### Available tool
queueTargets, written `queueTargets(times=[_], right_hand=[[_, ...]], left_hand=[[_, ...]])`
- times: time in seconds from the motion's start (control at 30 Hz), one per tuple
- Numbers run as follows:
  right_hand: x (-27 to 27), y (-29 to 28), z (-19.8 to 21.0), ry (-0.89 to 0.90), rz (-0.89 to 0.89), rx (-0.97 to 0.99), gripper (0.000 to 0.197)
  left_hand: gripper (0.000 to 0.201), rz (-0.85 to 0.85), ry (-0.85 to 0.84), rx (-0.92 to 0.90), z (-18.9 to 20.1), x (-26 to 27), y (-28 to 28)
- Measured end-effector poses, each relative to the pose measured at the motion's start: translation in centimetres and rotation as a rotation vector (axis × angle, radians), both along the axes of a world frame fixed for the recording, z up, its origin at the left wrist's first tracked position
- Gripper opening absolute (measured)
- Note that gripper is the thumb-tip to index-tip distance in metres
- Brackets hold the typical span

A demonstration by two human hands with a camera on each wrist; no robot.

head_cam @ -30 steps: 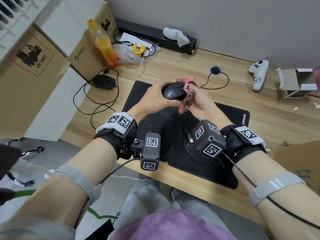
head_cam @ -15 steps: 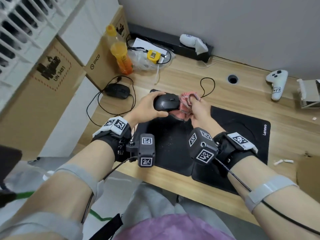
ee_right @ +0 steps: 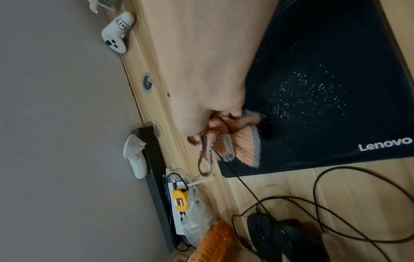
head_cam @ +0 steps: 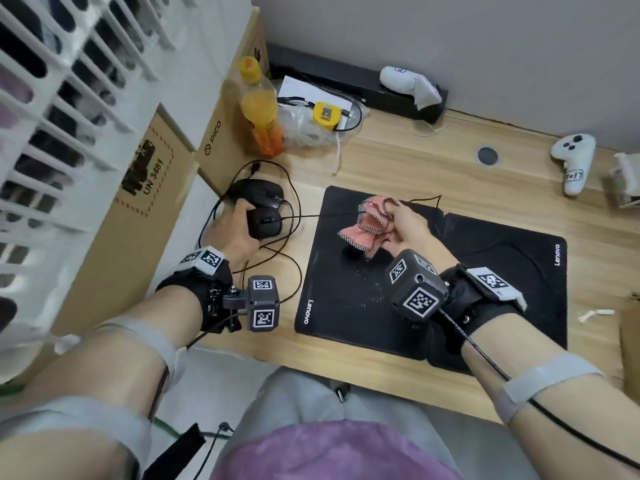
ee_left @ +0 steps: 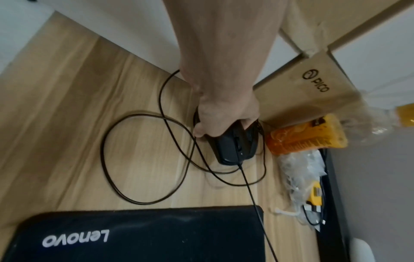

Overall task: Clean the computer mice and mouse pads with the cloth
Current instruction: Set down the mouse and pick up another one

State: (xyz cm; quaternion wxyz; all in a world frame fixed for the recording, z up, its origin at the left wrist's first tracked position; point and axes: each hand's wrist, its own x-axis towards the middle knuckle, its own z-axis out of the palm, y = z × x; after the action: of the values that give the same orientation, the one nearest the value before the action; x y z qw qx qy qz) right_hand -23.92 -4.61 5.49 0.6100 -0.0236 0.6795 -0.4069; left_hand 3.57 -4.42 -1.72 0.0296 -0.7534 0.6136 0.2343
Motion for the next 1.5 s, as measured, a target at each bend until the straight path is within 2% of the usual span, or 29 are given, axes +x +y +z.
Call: queueTargets(times=[0.17, 0.23, 0.27, 0.33, 0.4, 0.47, 0.53, 0.6, 0.7, 0.8, 0.93, 1.03, 1.13, 1.27, 1.33, 1.4, 1.47, 1.5], right_hand=[[0.4, 0.2, -1.2, -0.083, 0.153, 0.062, 0.009], [0.5, 0.5, -1.5, -0.109, 0.177, 0.065, 0.007], [0.6, 0.7, -1.6, -0.113, 0.187, 0.063, 0.007], [1.0, 0.8, -1.7, -0.113, 0.215, 0.066, 0.012], [1.7, 0.9, -1.7, -0.116, 0.246, 0.068, 0.016], [2.2, 1.1, -1.5, -0.116, 0.280, 0.051, 0.014], [2.4, 1.3, -1.2, -0.129, 0.281, 0.032, 0.014], [1.9, 1.7, -0.9, -0.118, 0.275, 0.037, 0.017], [1.0, 1.9, -0.2, -0.075, 0.238, 0.051, 0.022], [-0.1, 2.0, 0.0, -0.024, 0.093, 0.064, 0.022], [-2.3, 2.9, 0.1, 0.024, -0.129, 0.090, 0.005], [-3.4, 3.2, 0.4, 0.063, -0.275, 0.096, 0.019], [-4.3, 3.1, 1.2, 0.080, -0.395, 0.076, 0.004], [-4.8, 3.0, 1.0, 0.102, -0.390, 0.095, 0.010], [-4.1, 3.0, 0.9, 0.111, -0.343, 0.122, 0.015], [-3.2, 3.0, 0.7, 0.110, -0.288, 0.123, 0.021], [-2.1, 3.0, 0.7, 0.074, -0.222, 0.100, 0.022], [-1.2, 3.0, 0.8, 0.055, -0.185, 0.091, 0.020]], left_hand=[[0.071, 0.035, -0.117, 0.082, 0.0, -0.6, 0.3], [0.075, 0.010, -0.088, 0.031, 0.4, -1.4, 0.4], [0.072, -0.021, -0.018, -0.026, 0.4, -1.8, 0.4], [0.058, -0.079, 0.231, -0.113, 0.3, -3.1, 0.4], [0.046, -0.160, 0.480, -0.100, 0.5, -5.4, 0.5], [0.039, -0.262, 0.592, -0.063, 0.7, -7.9, 0.6], [0.031, -0.330, 0.616, -0.047, 0.7, -9.4, 0.7], [0.025, -0.370, 0.597, -0.023, 0.7, -9.7, 1.0], [0.033, -0.400, 0.559, -0.030, 1.1, -9.2, 1.1], [0.035, -0.390, 0.494, -0.048, 1.4, -8.1, 0.7], [0.040, -0.311, 0.410, -0.051, 1.0, -5.9, 0.3], [0.040, -0.254, 0.343, -0.145, 1.1, -4.7, 0.4], [0.036, -0.191, 0.258, -0.170, 0.6, -2.6, 0.3], [0.026, -0.020, 0.154, -0.213, 0.8, -3.1, 0.3], [0.035, 0.061, 0.085, -0.279, 2.2, -5.5, 0.0], [0.046, -0.004, 0.029, -0.417, 3.8, -7.6, -0.5], [0.048, -0.166, 0.080, -0.500, 4.8, -9.2, -1.3], [0.046, -0.261, 0.137, -0.478, 5.0, -10.0, -1.7]])
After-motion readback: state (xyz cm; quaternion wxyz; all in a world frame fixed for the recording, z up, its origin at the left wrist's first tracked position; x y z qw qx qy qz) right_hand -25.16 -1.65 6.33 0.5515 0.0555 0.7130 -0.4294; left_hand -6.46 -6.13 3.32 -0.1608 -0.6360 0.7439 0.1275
